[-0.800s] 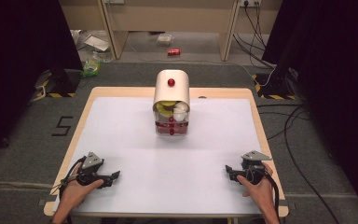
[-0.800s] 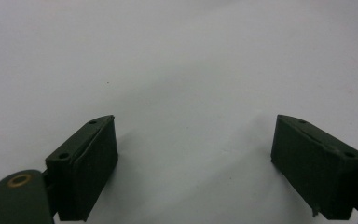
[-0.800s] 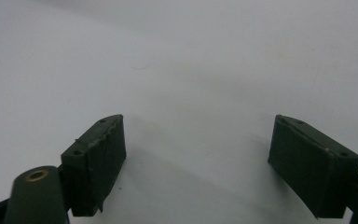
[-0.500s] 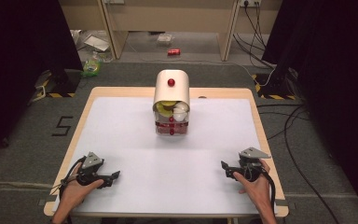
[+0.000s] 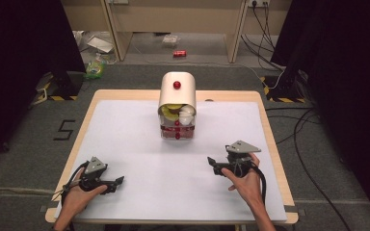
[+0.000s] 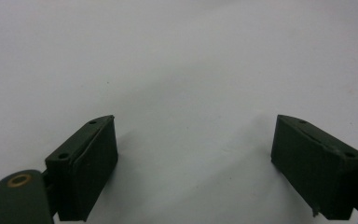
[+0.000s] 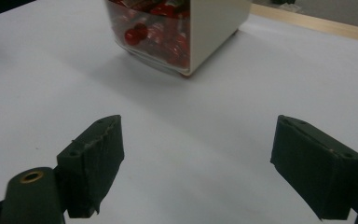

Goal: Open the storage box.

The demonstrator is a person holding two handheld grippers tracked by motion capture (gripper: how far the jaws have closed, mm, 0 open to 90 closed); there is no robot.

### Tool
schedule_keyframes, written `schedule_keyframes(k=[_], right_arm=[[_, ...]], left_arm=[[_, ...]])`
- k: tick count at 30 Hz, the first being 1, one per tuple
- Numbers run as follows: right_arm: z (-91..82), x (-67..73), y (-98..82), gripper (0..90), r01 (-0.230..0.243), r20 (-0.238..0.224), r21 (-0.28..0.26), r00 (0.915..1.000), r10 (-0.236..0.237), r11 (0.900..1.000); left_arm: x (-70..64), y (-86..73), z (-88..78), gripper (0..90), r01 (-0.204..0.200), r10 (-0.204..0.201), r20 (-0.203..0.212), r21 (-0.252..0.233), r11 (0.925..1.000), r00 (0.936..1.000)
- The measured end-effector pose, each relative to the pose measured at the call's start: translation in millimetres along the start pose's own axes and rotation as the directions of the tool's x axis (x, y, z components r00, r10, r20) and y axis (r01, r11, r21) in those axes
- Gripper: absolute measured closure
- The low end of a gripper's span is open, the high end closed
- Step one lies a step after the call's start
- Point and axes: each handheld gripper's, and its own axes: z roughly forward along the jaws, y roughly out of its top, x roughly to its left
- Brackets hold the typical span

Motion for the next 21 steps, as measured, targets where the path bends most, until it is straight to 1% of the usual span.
schedule_keyframes(k=[3, 4, 5, 12, 15, 16, 17, 19, 20, 21], right_arm=[[5.4, 5.8, 9.6, 18.1, 0.015, -0.013, -0.003, 0.9998, -0.015, 1.000], [5.4, 5.8, 9.6, 18.1, 0.015, -0.013, -0.003, 0.9998, -0.015, 1.000], [9.5, 8.0, 16.4, 18.5, 0.028, -0.021, -0.008, 0.9994, -0.028, 1.000], [18.0, 14.5, 37.3, 19.5, 0.044, -0.047, -0.026, 0.9979, -0.045, 0.999], [22.7, 18.6, 46.9, 20.1, 0.056, -0.061, -0.035, 0.9964, -0.058, 0.998], [22.7, 18.6, 46.9, 20.1, 0.056, -0.061, -0.035, 0.9964, -0.058, 0.998], [26.4, 21.6, 52.7, 20.8, 0.063, -0.072, -0.040, 0.9952, -0.066, 0.997], [29.5, 24.7, 57.7, 21.2, 0.076, -0.078, -0.042, 0.9938, -0.079, 0.996], [29.5, 24.7, 57.7, 21.2, 0.076, -0.078, -0.042, 0.9938, -0.079, 0.996], [31.1, 27.6, 62.0, 21.5, 0.078, -0.085, -0.049, 0.9930, -0.082, 0.996]], left_arm=[[-0.1, 0.0, 0.2, 13.6, 0.003, -0.003, 0.001, -0.002, 1.0000, 1.0000], [-0.1, 0.0, 0.2, 13.6, 0.003, -0.003, 0.001, -0.002, 1.0000, 1.0000], [-0.1, 0.0, 0.2, 13.6, 0.003, -0.003, 0.000, -0.002, 1.0000, 1.0000], [0.0, 0.0, 0.2, 13.6, 0.003, -0.003, 0.001, -0.002, 1.0000, 1.0000], [0.0, 0.0, 0.2, 13.6, 0.003, -0.003, 0.001, -0.002, 1.0000, 1.0000], [0.0, 0.0, 0.2, 13.6, 0.003, -0.003, 0.001, -0.002, 1.0000, 1.0000], [0.0, 0.0, 0.2, 13.6, 0.003, -0.003, 0.001, -0.002, 1.0000, 1.0000], [0.0, 0.0, 0.2, 13.6, 0.002, -0.002, 0.001, -0.002, 1.0000, 1.0000], [0.0, 0.0, 0.2, 13.6, 0.002, -0.002, 0.001, -0.002, 1.0000, 1.0000], [0.0, 0.0, 0.2, 13.6, 0.003, -0.003, 0.001, -0.002, 1.0000, 1.0000]])
